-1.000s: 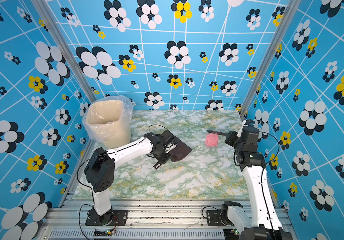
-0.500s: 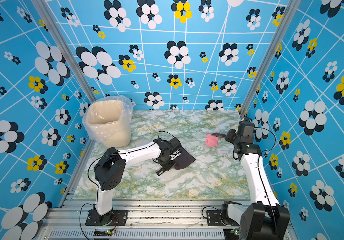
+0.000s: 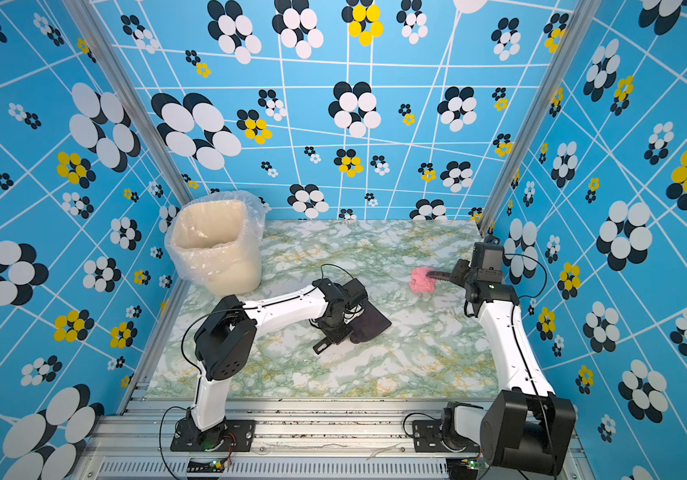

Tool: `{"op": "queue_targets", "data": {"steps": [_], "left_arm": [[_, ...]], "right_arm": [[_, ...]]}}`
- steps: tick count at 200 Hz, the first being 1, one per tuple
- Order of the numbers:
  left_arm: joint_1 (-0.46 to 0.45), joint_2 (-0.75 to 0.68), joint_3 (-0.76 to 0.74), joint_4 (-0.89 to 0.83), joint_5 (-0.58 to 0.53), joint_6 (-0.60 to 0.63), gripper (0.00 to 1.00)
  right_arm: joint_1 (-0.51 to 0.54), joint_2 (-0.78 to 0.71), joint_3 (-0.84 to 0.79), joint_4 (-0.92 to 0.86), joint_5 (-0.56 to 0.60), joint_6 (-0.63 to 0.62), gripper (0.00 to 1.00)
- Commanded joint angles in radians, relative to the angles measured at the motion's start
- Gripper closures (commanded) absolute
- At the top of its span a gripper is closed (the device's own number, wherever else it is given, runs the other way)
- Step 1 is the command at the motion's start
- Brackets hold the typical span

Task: Sweep away the paper scraps from the table
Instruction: 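Lower the dustpan with left gripper while right brush pushes pink scrap, then sweep the pink scrap with the right brush onto the dustpan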

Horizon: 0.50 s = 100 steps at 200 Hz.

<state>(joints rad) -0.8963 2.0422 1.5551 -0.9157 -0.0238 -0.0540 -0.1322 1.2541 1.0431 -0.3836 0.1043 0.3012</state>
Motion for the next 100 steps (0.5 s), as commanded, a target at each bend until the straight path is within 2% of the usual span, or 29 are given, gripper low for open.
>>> {"op": "queue_targets", "data": {"steps": [1, 61, 100], "left_arm": [[-0.008, 0.021, 0.026, -0.034, -0.018, -0.009, 1.00], [-0.008, 0.036, 0.036, -0.045, -0.028, -0.009, 1.00], [-0.008, 0.036, 0.028, -0.040, -0.031, -0.008, 1.00]], "right_arm": [[-0.003, 0.019, 0.034, 0.016, 0.028, -0.015, 1.00], [-0.001, 0.020, -0.027, 0.048, -0.071, -0.011, 1.00], [0.009, -0.036, -0.094, 0.049, -0.107, 0.008, 1.00]]}}
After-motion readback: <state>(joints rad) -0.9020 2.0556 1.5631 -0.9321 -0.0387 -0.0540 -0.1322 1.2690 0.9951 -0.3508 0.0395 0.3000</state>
